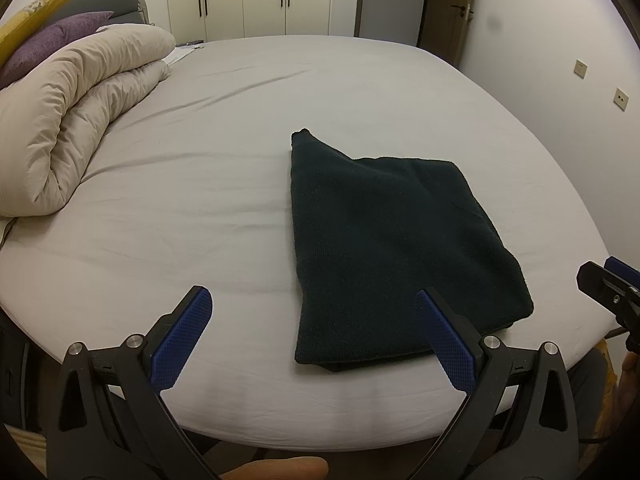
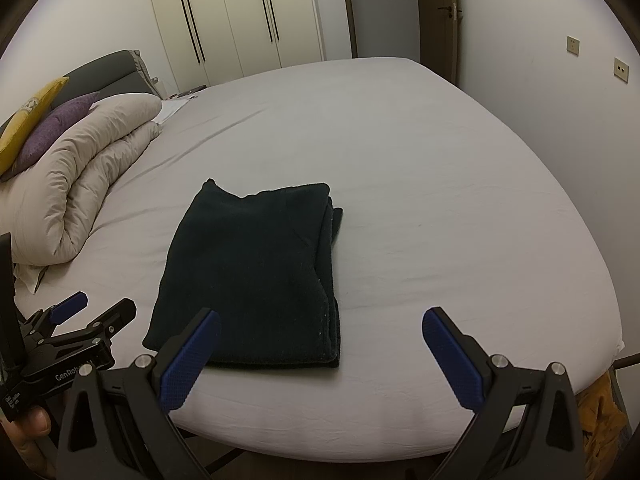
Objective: Fold small clothes
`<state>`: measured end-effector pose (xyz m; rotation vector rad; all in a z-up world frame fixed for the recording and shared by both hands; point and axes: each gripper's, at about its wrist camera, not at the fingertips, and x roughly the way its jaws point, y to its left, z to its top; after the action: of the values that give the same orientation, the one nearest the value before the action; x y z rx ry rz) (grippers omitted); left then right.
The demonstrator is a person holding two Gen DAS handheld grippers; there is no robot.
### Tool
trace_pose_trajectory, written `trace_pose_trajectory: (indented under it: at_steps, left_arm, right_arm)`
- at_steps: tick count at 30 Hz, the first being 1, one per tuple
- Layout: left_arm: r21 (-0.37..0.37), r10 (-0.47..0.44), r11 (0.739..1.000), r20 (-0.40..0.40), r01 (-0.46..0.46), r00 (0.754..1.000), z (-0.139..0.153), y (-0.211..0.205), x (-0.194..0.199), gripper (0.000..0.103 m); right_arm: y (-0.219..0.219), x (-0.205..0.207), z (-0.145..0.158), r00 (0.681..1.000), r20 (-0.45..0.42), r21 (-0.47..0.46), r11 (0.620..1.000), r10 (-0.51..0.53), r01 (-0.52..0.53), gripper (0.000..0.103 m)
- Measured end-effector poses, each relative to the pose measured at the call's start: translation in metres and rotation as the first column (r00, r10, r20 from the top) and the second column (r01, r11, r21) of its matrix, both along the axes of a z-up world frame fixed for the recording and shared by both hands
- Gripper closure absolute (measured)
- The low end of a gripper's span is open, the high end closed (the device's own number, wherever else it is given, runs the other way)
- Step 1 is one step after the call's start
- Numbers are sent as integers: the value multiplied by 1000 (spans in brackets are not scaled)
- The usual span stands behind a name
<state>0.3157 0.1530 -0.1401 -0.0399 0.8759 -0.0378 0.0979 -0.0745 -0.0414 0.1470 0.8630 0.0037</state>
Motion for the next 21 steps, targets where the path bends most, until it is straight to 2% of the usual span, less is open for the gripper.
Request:
trace_pose_trajectory:
  at_steps: [21]
  left_arm:
    - [-15,10,1000,-11,-10,1000,-3,1,0,0]
  right_arm:
    - [1,-1,-1,1000,0,0,1000,2,-2,0]
